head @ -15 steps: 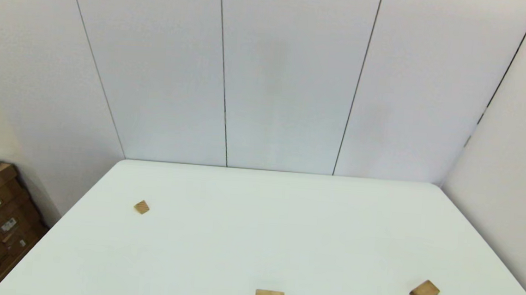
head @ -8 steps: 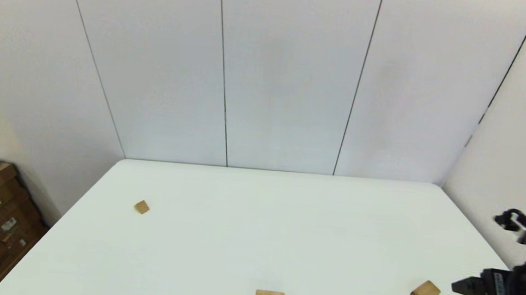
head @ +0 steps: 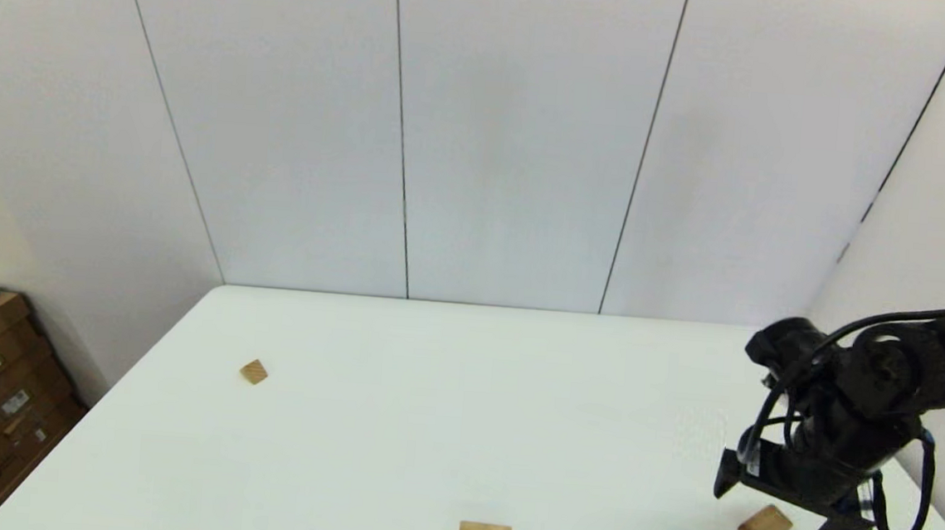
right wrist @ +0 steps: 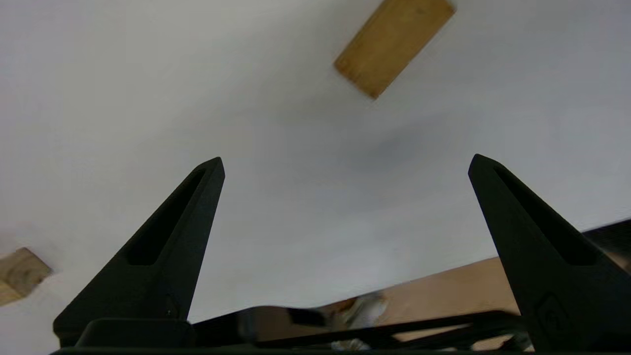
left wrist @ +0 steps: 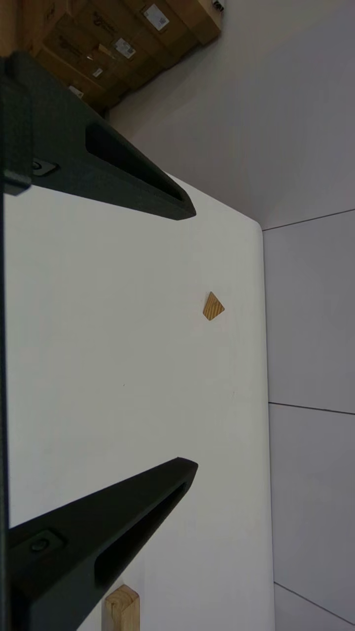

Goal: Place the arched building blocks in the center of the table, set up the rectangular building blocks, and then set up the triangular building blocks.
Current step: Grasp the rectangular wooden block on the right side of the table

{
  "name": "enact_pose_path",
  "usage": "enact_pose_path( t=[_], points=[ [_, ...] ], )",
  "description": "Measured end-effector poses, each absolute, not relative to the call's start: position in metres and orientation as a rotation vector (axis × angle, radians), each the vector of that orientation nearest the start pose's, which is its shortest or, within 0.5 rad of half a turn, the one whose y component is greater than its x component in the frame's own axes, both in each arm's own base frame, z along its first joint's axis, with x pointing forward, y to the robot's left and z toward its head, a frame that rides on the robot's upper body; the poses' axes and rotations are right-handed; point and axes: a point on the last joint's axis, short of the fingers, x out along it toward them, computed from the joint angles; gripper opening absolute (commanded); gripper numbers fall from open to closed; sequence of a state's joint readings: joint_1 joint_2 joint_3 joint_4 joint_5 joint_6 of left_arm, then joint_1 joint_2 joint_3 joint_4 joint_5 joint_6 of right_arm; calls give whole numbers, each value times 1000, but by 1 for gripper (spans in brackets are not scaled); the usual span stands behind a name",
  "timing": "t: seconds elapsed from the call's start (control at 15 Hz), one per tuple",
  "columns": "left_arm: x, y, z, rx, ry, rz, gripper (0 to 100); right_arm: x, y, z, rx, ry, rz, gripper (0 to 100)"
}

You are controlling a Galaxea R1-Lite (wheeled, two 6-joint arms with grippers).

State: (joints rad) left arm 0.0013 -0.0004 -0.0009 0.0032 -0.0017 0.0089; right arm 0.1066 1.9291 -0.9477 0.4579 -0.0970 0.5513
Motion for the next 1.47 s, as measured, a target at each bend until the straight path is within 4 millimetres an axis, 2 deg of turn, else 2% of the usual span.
enact_pose_path(
  t=[0.13, 0.53, 0.8, 1.07, 1.2, 1.47],
  points=[
    [-23, 0, 75, 9, 2, -1, 100, 279, 31, 70, 346, 1430, -447, 100],
    [-23, 0, 75, 9, 3, 0, 100, 287, 28, 63, 545, 1418, -577, 100],
    [-23, 0, 75, 9, 3, 0, 100, 285, 9, 59, 647, 1425, -635, 100],
    [-23, 0, 75, 9, 3, -1, 100, 285, -9, 39, 704, 1388, -679, 100],
    [-23, 0, 75, 9, 3, -1, 100, 287, -13, 27, 715, 1371, -686, 100],
    [-23, 0, 75, 9, 3, 0, 100, 290, -16, 20, 727, 1344, -689, 100]
  ],
)
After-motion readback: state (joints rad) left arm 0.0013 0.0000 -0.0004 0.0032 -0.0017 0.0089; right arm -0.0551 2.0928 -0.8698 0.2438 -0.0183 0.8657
